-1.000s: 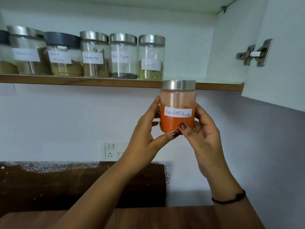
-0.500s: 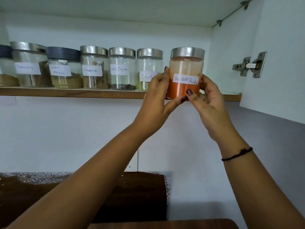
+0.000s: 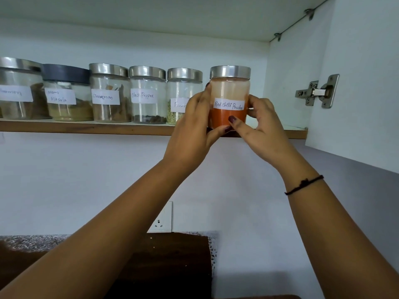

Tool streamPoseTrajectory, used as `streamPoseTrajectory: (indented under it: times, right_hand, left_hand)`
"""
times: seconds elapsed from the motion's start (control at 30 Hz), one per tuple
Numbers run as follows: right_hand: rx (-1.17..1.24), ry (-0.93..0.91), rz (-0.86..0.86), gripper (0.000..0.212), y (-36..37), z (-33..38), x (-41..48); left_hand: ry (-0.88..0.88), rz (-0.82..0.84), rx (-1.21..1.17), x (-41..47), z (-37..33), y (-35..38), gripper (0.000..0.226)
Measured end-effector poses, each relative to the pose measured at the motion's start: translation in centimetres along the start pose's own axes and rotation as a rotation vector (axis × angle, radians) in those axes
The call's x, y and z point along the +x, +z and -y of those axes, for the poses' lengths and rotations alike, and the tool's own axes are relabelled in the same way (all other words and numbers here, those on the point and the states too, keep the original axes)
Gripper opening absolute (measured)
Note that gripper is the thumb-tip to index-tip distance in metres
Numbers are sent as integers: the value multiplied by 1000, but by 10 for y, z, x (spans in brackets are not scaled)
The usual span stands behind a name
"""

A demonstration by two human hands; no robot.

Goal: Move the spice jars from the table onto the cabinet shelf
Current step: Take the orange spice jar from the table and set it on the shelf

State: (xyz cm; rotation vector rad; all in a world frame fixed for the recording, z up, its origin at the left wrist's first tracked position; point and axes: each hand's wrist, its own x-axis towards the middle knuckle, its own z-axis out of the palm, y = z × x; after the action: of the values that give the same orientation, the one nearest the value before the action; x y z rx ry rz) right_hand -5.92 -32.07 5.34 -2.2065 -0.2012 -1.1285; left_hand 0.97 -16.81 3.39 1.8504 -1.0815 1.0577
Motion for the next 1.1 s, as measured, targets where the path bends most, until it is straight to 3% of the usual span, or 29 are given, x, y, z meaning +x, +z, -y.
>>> streamPoseTrajectory:
  times: [0.3,0.47,0.63,1.1]
  right_hand:
    - [-95,85,97,62,4,-10,13]
    - [-115,139,98,57,2,-12,19]
    - [-205,92,18,58,15,-15,19]
    - [-255,118,5,57,23,-17,26]
  left_hand:
    - [-59,-64,191,-4,-1,5,66]
    - [44,-106,331,-23,7,16,41]
    - [53,-131,334,-30,11,21,42]
    - [-3,-148,319,-30,6,20,39]
